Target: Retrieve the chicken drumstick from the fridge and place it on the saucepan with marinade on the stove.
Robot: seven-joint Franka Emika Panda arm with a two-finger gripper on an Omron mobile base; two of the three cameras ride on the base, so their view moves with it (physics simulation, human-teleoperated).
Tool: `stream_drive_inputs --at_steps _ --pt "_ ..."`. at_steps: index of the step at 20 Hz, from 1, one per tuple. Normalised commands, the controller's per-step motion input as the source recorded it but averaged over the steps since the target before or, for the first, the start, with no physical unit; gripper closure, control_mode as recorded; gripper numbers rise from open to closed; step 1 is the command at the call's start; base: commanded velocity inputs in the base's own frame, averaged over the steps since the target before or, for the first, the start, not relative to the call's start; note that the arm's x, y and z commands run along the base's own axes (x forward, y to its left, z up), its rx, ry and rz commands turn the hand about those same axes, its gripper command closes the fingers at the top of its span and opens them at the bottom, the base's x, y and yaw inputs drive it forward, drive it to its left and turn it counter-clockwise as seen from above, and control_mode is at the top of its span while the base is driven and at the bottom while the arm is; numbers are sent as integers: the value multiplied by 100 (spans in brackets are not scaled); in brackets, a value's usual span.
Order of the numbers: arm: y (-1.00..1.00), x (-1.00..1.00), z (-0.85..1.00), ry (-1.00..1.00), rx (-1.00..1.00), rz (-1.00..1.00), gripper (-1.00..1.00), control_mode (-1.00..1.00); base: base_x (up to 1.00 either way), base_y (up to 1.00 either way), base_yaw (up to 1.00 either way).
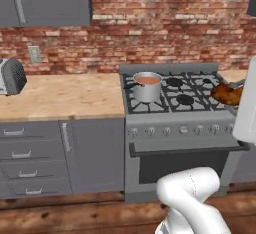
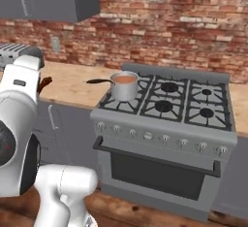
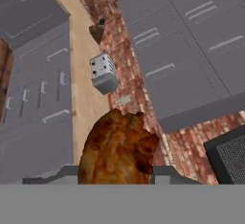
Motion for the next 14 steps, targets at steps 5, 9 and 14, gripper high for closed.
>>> stream_drive_inputs --at_steps 5,9,14 --pt "0 0 0 0 0 0 100 100 76 32 -6" --pt "0 0 0 0 0 0 100 100 85 -14 -7" --pt "0 0 0 0 0 0 100 100 79 -37 -3"
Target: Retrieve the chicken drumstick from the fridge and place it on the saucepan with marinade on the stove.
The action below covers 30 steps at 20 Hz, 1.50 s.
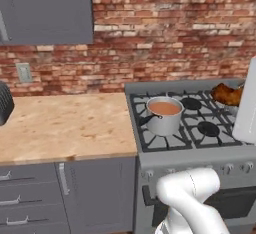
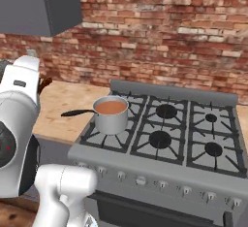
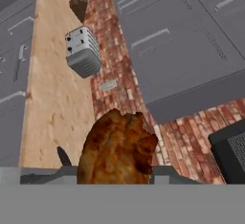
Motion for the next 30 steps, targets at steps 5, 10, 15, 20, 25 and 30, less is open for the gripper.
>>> stream_drive_inputs --at_steps 5,10,15,20,25,30 --pt "0 0 0 0 0 0 100 100 100 -20 -3" --pt "0 0 0 0 0 0 100 100 100 -4 0" --pt "0 0 0 0 0 0 100 100 55 0 0" --pt "0 27 0 25 0 -1 100 -100 8 1 0" --pt "-5 26 0 57 0 -7 100 -100 0 0 0" --pt "-19 0 -3 29 0 -12 100 -100 0 0 0"
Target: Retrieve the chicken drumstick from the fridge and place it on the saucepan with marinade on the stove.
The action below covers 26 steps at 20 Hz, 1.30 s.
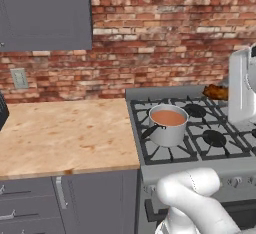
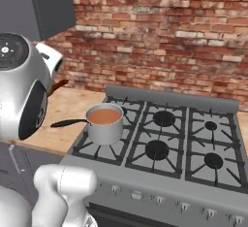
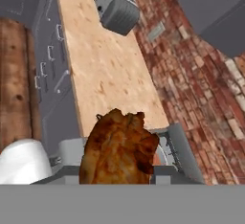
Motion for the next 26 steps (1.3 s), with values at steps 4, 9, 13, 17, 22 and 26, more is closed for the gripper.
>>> stream_drive_inputs --at_steps 4,9,13,17,22,26 --pt "-10 0 -28 25 0 -26 100 -100 0 0 0" --pt "0 0 -50 14 0 -24 100 -100 0 0 0" --pt "0 12 -38 13 0 -25 100 -100 0 0 0" --pt "0 36 -17 11 0 -7 100 -100 0 0 0" --pt "0 51 -24 15 6 -3 100 -100 0 0 0" --pt "0 57 -31 14 7 0 100 -100 0 0 0"
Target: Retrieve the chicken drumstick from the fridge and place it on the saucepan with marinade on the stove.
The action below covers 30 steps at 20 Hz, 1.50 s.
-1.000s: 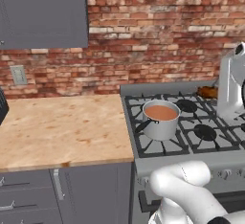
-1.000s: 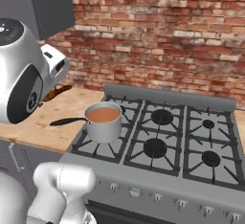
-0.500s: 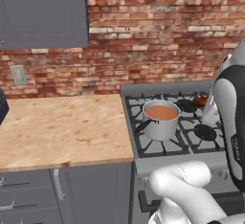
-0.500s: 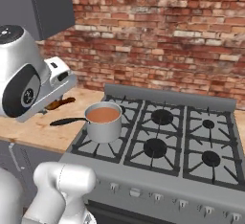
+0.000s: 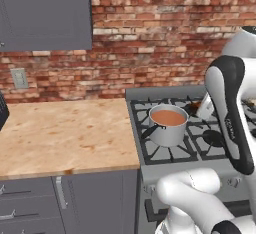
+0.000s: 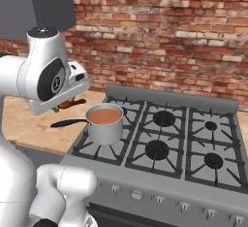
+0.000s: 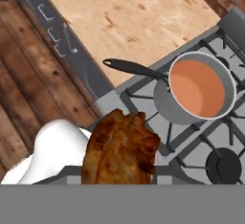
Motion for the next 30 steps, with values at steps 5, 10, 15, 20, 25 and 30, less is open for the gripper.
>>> stream_drive_inputs --at_steps 5,10,15,20,25,30 --pt "0 38 -40 0 0 -8 100 -100 0 0 0" --pt "0 51 -46 -2 0 -2 100 -100 0 0 0" --pt "0 68 -39 0 0 0 100 -100 0 0 0" --pt "0 58 -32 7 0 0 100 -100 0 0 0" --pt "-2 53 -28 11 0 0 100 -100 0 0 0" --pt "-6 46 -26 8 0 0 100 -100 0 0 0"
